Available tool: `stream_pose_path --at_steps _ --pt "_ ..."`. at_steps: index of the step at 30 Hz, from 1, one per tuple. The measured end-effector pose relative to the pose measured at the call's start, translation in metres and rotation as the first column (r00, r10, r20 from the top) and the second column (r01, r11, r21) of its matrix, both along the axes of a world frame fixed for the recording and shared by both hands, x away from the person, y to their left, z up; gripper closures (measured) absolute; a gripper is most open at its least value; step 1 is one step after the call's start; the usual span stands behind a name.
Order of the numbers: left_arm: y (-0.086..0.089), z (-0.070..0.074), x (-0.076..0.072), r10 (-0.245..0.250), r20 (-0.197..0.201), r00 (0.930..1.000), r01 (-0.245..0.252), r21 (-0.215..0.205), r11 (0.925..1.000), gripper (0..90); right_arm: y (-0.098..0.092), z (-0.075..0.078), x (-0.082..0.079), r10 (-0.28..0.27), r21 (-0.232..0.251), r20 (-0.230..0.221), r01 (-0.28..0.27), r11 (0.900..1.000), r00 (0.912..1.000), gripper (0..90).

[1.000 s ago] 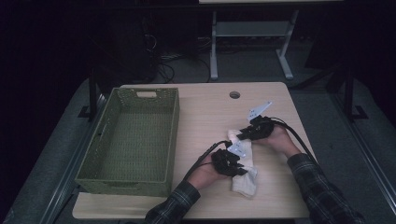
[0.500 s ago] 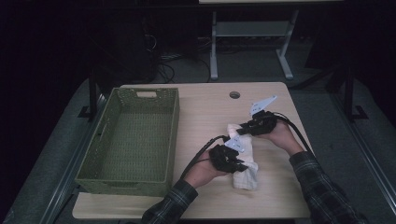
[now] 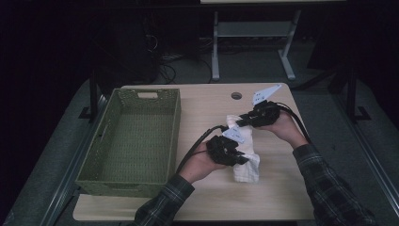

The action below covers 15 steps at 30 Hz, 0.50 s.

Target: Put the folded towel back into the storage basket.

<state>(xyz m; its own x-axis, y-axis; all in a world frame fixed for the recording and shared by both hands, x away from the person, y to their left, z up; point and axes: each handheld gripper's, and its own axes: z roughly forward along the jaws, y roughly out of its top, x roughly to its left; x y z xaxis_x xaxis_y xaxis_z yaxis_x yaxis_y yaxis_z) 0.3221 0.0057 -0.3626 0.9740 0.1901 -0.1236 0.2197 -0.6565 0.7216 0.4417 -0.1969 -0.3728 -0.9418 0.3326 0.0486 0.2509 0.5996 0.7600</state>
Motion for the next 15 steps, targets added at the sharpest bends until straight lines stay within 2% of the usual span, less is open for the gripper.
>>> stream_pose_path --at_steps 8,11,15 --pt "0.021 0.026 0.005 0.01 0.009 0.9999 -0.01 -0.037 0.9993 80.5 0.013 0.016 0.005 0.013 -0.004 0.014 -0.013 1.0 0.9998 75.2" --pt "0.027 0.036 0.004 0.01 0.035 0.9993 -0.009 -0.012 0.9999 80.5 0.021 0.022 0.006 0.021 -0.006 0.024 -0.021 1.0 0.9995 75.1" --pt "0.041 0.048 0.006 0.021 0.045 0.9988 -0.02 -0.025 0.9995 80.5 0.033 0.031 0.009 0.033 -0.007 0.031 -0.033 0.999 0.999 75.2"
